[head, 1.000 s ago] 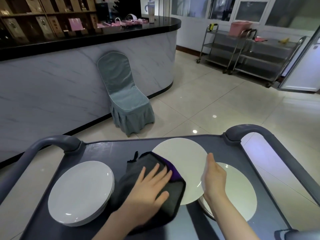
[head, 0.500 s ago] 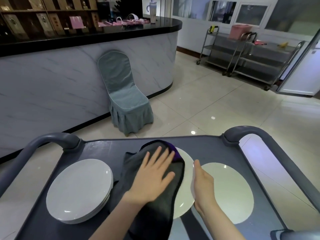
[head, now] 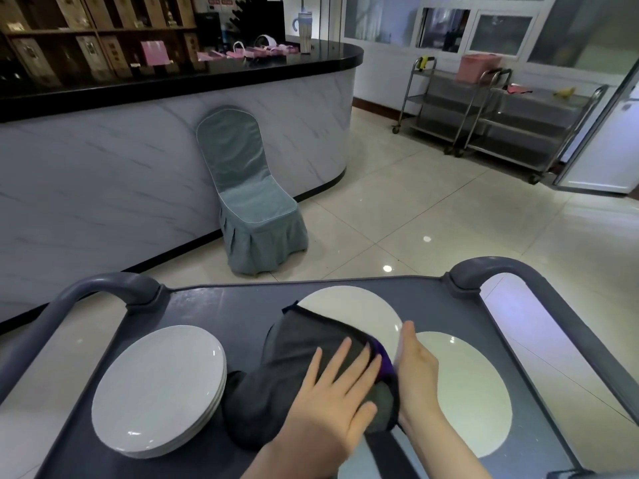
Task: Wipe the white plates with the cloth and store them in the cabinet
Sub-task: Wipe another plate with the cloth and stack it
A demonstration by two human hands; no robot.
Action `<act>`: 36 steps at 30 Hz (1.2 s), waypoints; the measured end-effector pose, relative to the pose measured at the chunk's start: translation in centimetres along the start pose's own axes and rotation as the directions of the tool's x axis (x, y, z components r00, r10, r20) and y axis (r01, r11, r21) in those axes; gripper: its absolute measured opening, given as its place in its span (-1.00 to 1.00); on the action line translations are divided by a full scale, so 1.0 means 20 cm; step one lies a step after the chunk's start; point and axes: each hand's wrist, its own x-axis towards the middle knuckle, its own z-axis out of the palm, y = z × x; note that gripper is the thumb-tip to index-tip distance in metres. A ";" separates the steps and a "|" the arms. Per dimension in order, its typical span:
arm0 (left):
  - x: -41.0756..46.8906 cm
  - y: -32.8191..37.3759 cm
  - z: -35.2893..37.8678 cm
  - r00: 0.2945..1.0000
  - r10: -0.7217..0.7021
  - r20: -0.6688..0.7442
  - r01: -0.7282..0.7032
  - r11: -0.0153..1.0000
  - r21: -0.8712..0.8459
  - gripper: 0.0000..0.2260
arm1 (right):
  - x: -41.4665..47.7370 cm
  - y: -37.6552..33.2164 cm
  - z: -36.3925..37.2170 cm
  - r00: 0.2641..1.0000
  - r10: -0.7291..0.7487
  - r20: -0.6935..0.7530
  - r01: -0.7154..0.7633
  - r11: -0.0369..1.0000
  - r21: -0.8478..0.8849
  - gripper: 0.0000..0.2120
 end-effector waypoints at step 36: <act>0.16 -0.28 -0.46 0.934 -0.342 0.107 0.325 0.681 -0.657 -0.84 | 0.00 -0.22 -0.06 0.600 -0.315 0.735 0.751 0.538 -0.383 -0.70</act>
